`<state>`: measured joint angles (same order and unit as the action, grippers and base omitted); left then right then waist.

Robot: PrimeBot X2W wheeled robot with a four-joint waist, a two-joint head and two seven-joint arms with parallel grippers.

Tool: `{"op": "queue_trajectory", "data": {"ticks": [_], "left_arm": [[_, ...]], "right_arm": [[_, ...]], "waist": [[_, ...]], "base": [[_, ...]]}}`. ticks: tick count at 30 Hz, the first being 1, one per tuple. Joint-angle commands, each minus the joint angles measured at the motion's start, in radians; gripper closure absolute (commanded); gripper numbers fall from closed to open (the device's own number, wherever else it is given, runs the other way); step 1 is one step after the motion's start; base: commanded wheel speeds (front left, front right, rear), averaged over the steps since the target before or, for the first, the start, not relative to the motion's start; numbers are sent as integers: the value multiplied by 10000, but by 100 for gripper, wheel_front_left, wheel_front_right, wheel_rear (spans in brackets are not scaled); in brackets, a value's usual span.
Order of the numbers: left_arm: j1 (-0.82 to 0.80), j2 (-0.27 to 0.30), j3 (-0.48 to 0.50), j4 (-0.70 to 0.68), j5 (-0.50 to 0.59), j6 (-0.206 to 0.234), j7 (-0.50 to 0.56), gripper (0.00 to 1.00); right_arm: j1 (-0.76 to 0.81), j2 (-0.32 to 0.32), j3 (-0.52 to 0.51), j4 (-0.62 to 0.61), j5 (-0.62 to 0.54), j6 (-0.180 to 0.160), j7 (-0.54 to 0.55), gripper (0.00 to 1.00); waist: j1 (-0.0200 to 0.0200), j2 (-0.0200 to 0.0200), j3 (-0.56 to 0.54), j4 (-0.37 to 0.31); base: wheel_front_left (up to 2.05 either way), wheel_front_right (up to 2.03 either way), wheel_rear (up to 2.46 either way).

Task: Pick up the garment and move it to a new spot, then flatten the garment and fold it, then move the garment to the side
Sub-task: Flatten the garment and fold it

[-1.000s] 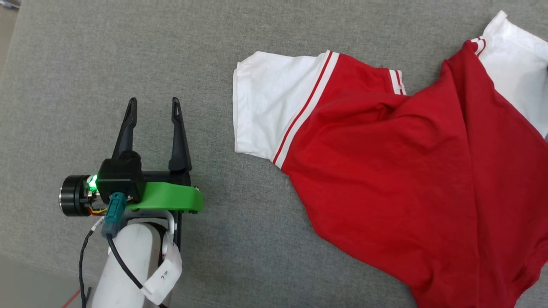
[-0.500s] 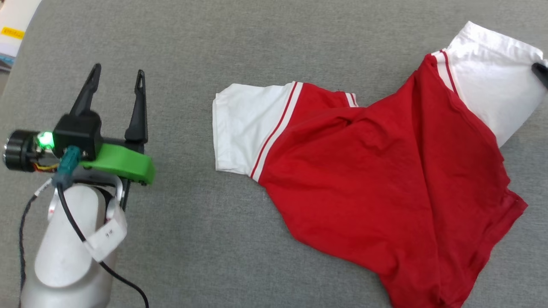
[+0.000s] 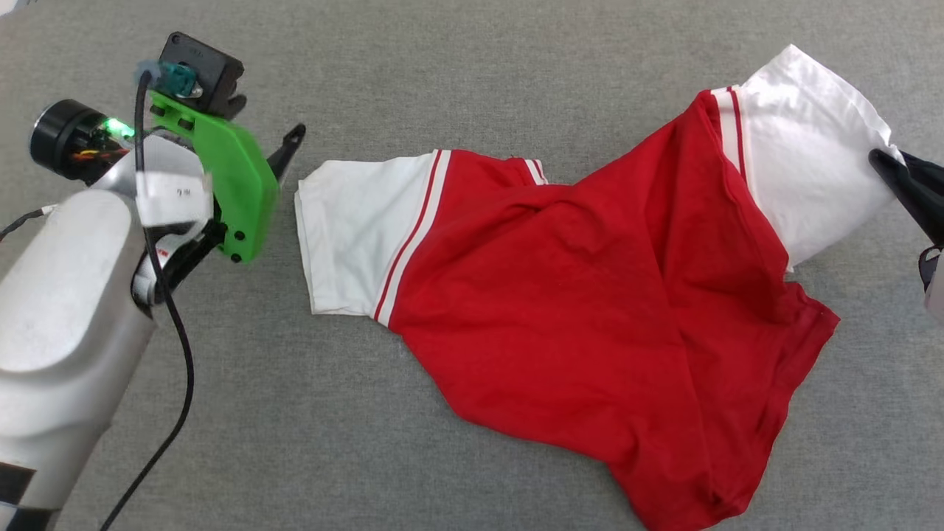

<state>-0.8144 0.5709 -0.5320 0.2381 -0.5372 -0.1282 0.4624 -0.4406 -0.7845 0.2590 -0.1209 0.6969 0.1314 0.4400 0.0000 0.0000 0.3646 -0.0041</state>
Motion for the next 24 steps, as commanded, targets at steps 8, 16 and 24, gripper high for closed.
{"op": "queue_trajectory", "data": {"ticks": [8, 16, 24], "left_arm": [[-1553, 886, -2280, 601, -2256, -23, 1764, 0], [-2694, 1136, -4858, 1740, -3183, -24, 2892, 0], [-3007, 1411, -6201, 2083, -3681, -24, 1924, 100]], "right_arm": [[87, 426, -214, -555, -123, -7, 220, 100], [-345, 490, 11, -569, -152, -7, 230, 100], [-530, 331, 102, -307, -195, -7, -32, 100]], "waist": [[0, 0, 921, -563], [0, 0, 1549, -796], [0, 0, 1196, -562]], "base": [[0, 0, 0], [0, 0, 0], [0, 0, 0]]}}
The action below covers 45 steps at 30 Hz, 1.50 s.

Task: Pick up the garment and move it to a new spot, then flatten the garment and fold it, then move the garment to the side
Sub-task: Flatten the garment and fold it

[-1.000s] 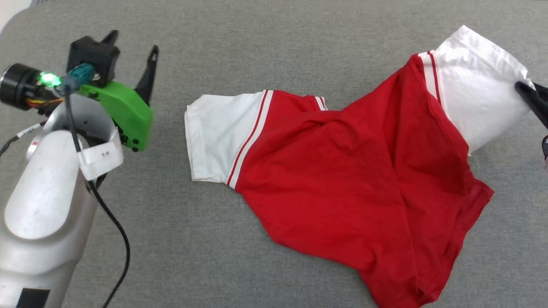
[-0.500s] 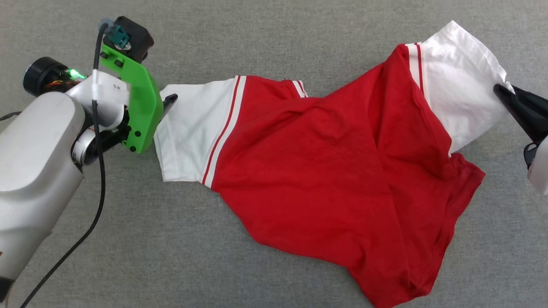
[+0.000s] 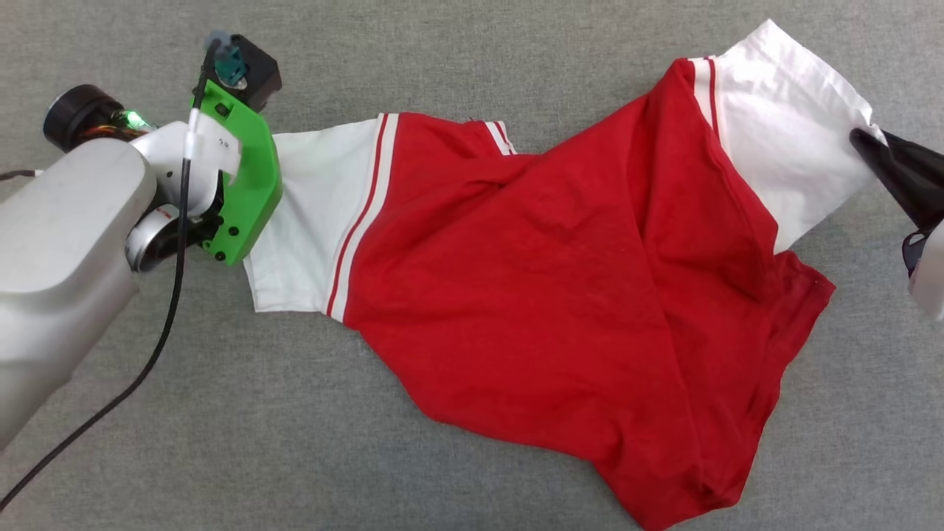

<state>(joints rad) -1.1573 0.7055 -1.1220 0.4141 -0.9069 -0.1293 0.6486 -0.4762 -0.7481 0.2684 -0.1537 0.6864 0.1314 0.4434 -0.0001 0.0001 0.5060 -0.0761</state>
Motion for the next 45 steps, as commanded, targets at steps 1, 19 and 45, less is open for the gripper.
{"op": "queue_trajectory", "data": {"ticks": [1, 19, 45], "left_arm": [[352, 24, -305, 424, 3, -13, -271, 100], [-503, 504, 690, 35, 498, 408, -4369, 100], [-6090, -1218, 2259, 1405, 2053, 996, -6172, 100]], "right_arm": [[-216, -59, 10, 95, -139, -7, -154, 100], [-1678, -814, 241, 1343, -679, -7, -2133, 100], [-10061, -185, 2361, 4949, -1643, -7, -2909, 100]], "waist": [[1, -1, -383, 246], [1, -1, -2725, 912], [1, -1, -547, 626]], "base": [[0, 0, 0], [0, 0, 0], [0, 0, 0]]}}
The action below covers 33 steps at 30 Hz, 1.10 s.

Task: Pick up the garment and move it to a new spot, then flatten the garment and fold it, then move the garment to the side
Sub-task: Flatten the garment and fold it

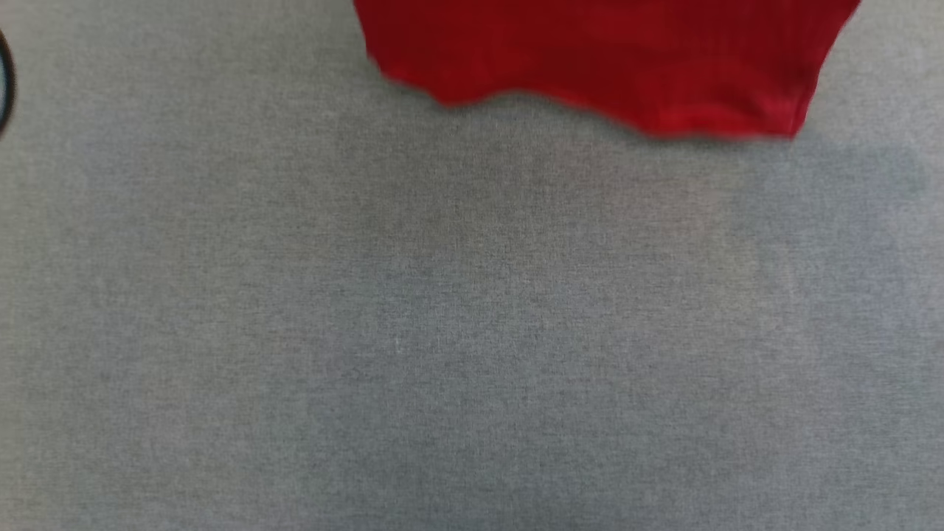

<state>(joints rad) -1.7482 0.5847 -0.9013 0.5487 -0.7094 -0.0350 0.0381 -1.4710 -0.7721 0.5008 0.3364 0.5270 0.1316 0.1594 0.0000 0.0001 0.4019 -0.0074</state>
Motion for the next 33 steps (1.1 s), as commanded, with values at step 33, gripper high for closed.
{"op": "queue_trajectory", "data": {"ticks": [33], "left_arm": [[3978, -180, 424, 2319, -652, -542, -2987, 100]], "right_arm": [[1367, 1113, 3529, 2935, 1538, -9, -3920, 100]], "waist": [[0, -1, 8, -48]], "base": [[0, 0, 0]]}}
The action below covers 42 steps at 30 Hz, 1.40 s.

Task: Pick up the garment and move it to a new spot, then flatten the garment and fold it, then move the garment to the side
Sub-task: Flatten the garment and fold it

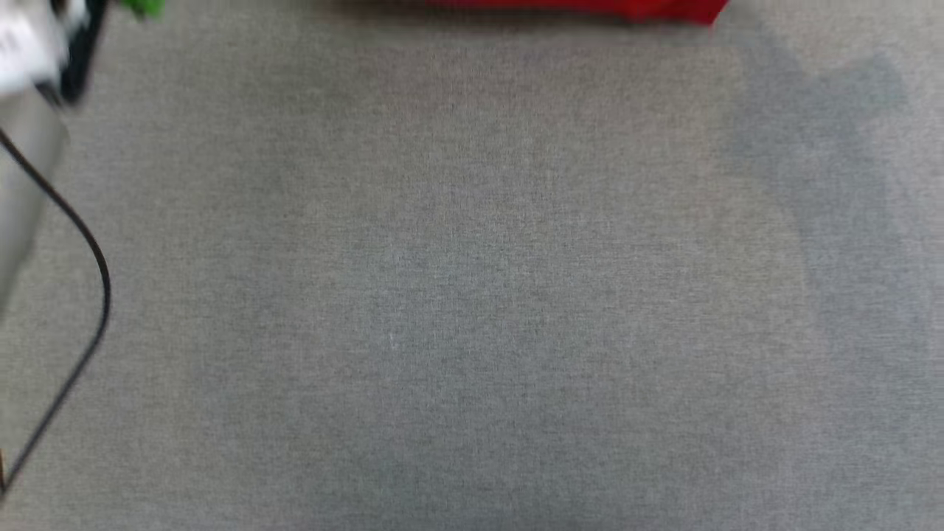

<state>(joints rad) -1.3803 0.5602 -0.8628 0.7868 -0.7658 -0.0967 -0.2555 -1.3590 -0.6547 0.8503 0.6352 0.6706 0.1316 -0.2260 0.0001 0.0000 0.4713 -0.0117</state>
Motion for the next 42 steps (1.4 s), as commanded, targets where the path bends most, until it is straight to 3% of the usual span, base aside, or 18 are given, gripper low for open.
{"op": "queue_trajectory", "data": {"ticks": [1, 3, 4, 7, 17, 24, 35, 36, 37, 38, 42], "left_arm": [[928, 179, 164, -406, -136, 221, -55, 100], [2201, 355, 328, -1065, -235, 450, -57, 100], [4131, 650, 575, -2058, -393, 887, -59, 100], [6092, 942, 800, -3075, -568, 1403, -60, 100], [10391, 1294, 777, -5322, -1037, 2947, -61, 100], [11878, 1190, 619, -5589, -1294, 3392, -62, 100], [12954, 985, 855, -5703, -1360, 3507, -62, 100], [12952, 955, 876, -5695, -1309, 3497, -62, 100], [12929, 943, 873, -5688, -1246, 3483, -62, 100], [12865, 928, 894, -5692, -1144, 3485, -62, 100], [12601, 814, 1022, -5792, -819, 3492, -62, 100]], "right_arm": [[712, -124, 142, -216, 246, -9, -120, 100], [1609, -285, 322, -541, 447, -9, -196, 100], [2907, -493, 523, -960, 626, -9, -258, 100], [4293, -688, 641, -1299, 776, -9, -293, 100], [8116, -1062, 183, -1821, 765, -9, -330, 100], [10330, -1066, -1015, -1805, 590, -9, -343, 100], [13021, -754, -3016, -2399, 175, -9, 21, 100], [13118, -670, -3198, -2474, 114, -9, 145, 95], [13168, -603, -3330, -2550, 59, -9, 261, 61], [13198, -534, -3489, -2661, -34, -9, 406, 0], [13104, -450, -4152, -3161, -517, -9, 784, 0]], "waist": [[-1, 0, -900, -28], [-1, 0, -1259, -25], [-1, 0, -1706, -54], [-1, 0, -2126, -56], [-1, 0, -3110, 44], [-1, 0, -3467, 113], [-1, 0, -3599, 193], [-1, 0, -3577, 191], [-1, 0, -3552, 188], [-1, 0, -3513, 191], [-1, 0, -3372, 233]], "base": [[0, 0, 0], [0, 0, 0], [0, 0, 0], [0, 0, 0], [0, 0, 0], [0, 0, 0], [0, 0, 0], [0, 0, 0], [0, 0, 0], [0, 0, 0], [0, 0, 0]]}}
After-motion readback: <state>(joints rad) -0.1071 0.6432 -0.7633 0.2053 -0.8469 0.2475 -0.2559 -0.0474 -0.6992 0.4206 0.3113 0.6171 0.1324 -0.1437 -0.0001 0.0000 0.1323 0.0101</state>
